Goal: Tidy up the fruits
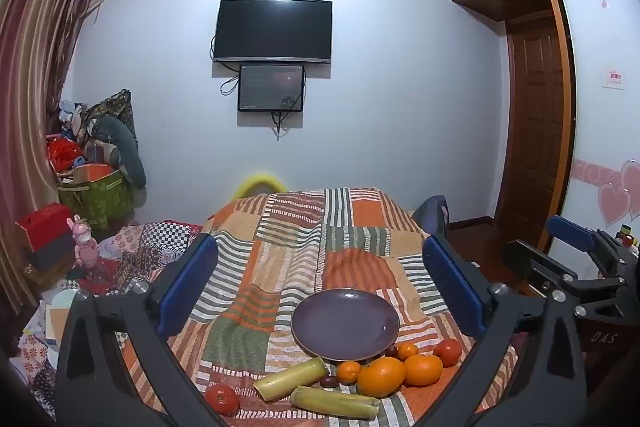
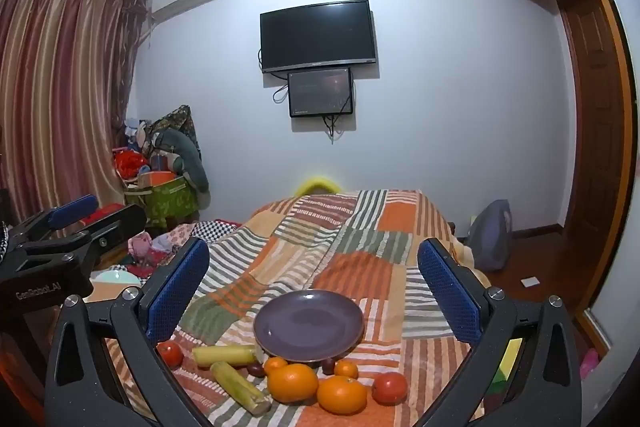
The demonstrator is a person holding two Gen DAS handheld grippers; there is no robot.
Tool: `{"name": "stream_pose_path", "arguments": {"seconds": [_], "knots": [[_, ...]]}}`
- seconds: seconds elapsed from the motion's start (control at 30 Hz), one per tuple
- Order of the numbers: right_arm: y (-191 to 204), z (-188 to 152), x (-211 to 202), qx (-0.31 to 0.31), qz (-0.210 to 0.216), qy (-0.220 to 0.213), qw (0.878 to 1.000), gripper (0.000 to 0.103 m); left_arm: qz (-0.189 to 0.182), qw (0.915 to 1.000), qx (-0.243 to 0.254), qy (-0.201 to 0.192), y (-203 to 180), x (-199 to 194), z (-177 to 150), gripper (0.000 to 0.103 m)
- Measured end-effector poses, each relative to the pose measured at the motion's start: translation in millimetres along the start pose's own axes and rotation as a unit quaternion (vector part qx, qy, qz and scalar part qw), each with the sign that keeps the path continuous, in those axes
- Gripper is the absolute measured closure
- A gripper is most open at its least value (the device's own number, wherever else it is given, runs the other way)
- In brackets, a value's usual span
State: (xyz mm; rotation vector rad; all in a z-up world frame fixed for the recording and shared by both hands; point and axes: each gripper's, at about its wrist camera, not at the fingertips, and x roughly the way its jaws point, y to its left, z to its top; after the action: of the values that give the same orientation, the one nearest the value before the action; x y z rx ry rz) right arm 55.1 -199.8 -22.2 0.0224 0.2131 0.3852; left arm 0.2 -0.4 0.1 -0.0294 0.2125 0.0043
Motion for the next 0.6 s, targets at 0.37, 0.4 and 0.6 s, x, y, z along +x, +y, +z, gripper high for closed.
{"name": "stream_pose_path", "arguments": {"seconds": [0.37,0.4,0.6], "knots": [[-3.2,-1.3,-0.8,0.002,-0.002,-0.004,1.0,0.0,-0.003,1.0,-0.007,0.0,0.3,1.1,1.2,0.0],[-1.0,-1.6,-2.3,0.0,-0.004,-0.006,1.0,0.0,-0.003,1.0,-0.007,-0.001,1.8,1.1,0.0,0.0],[0.1,5.1,-5.7,-0.004,-0.007,-0.007,1.0,0.0,-0.003,1.0,-0.005,-0.001,6.8,6.2,-2.6,0.0]]}}
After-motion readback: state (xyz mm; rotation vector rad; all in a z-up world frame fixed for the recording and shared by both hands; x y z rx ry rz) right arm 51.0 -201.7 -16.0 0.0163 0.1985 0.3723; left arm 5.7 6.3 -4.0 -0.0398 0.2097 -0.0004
